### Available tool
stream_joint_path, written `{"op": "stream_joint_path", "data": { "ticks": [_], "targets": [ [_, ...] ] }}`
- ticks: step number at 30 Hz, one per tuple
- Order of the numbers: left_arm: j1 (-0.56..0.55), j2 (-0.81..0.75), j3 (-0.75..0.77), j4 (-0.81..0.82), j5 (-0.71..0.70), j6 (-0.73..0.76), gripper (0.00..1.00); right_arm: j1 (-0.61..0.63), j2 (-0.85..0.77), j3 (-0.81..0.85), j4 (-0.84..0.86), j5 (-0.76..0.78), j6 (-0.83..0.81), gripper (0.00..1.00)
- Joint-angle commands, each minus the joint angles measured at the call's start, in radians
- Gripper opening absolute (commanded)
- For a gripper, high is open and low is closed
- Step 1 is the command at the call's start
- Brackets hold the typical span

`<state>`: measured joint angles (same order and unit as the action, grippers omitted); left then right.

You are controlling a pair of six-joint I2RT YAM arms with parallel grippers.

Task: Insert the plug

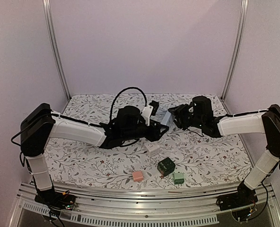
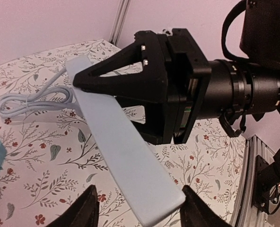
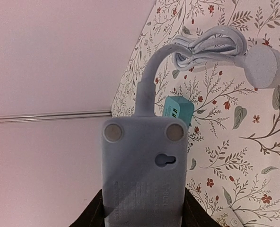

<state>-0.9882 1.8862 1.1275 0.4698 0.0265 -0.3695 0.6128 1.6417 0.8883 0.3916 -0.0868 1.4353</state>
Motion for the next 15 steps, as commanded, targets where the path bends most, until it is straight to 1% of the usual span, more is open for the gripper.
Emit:
{"op": "stream_joint_path", "data": {
  "ticks": [1, 2, 4, 6, 9, 12, 14, 15],
  "targets": [
    [-0.006, 0.020, 0.016, -0.022, -0.023, 0.008, 0.39, 0.007, -0.023, -0.004, 0.113, -0.022, 0.017, 0.21],
    [-0.006, 0.020, 0.018, -0.023, -0.023, 0.013, 0.29, 0.007, -0.026, -0.009, 0.116, -0.013, 0.018, 0.21],
    [-0.006, 0.022, 0.023, -0.024, -0.023, 0.024, 0.13, 0.009, -0.033, -0.019, 0.119, 0.004, 0.022, 0.23],
    [-0.007, 0.022, 0.026, -0.024, -0.023, 0.039, 0.00, 0.009, -0.038, -0.023, 0.118, 0.010, 0.022, 0.28],
    [-0.007, 0.018, 0.028, -0.025, -0.044, 0.080, 0.00, 0.009, -0.036, -0.024, 0.116, 0.010, 0.014, 0.38],
    [-0.006, 0.010, 0.035, -0.039, -0.080, 0.153, 0.00, 0.009, -0.030, -0.030, 0.116, 0.002, 0.004, 0.57],
    [-0.004, 0.008, 0.050, -0.064, -0.119, 0.228, 0.00, 0.007, -0.027, -0.038, 0.116, -0.005, -0.005, 0.71],
    [-0.002, 0.008, 0.060, -0.076, -0.138, 0.266, 0.00, 0.007, -0.026, -0.043, 0.111, -0.008, -0.010, 0.77]
  ]
}}
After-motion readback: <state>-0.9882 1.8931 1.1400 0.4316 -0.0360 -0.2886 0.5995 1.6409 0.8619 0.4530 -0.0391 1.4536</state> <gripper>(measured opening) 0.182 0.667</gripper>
